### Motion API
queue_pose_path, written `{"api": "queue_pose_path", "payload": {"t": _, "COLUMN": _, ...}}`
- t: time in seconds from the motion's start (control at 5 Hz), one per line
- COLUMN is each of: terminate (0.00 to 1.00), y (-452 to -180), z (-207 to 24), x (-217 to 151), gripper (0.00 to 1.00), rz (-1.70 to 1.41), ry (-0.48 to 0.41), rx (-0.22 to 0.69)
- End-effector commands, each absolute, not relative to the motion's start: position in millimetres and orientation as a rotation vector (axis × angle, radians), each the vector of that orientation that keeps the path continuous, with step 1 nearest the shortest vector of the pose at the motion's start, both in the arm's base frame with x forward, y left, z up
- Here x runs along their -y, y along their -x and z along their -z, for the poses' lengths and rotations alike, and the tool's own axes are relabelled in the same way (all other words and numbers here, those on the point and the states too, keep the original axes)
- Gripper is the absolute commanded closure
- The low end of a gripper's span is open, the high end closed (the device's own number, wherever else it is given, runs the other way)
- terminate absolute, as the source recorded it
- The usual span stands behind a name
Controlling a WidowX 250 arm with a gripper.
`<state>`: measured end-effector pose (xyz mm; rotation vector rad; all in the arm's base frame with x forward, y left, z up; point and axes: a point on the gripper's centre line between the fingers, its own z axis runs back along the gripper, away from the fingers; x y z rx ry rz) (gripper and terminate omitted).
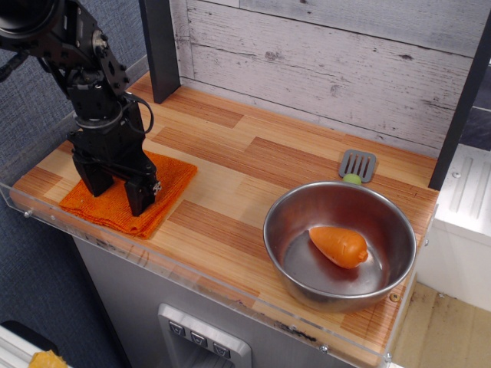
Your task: Move the orange towel straight to the back of the table up against the brick wall.
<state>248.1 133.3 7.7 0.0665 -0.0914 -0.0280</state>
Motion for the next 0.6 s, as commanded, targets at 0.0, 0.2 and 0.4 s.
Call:
{"api": "queue_pose_path", "payload": {"t": 0.0, "terminate": 0.0, "y": -247.2, "z": 3.9, "x": -126.2, "gripper": 0.0, "rz": 0.079, "ry": -0.038, "rx": 0.08}}
{"api": "queue_pose_path", "payload": {"t": 0.2, "terminate": 0.0, "y": -249.0, "z": 5.1, "x": -125.1, "gripper": 0.0, "rz": 0.096, "ry": -0.034, "rx": 0.079}}
{"api": "queue_pose_path", "payload": {"t": 0.4, "terminate": 0.0, "y": -261.8, "z": 3.4, "x": -124.8, "gripper": 0.0, "rz": 0.115, "ry": -0.043, "rx": 0.084}}
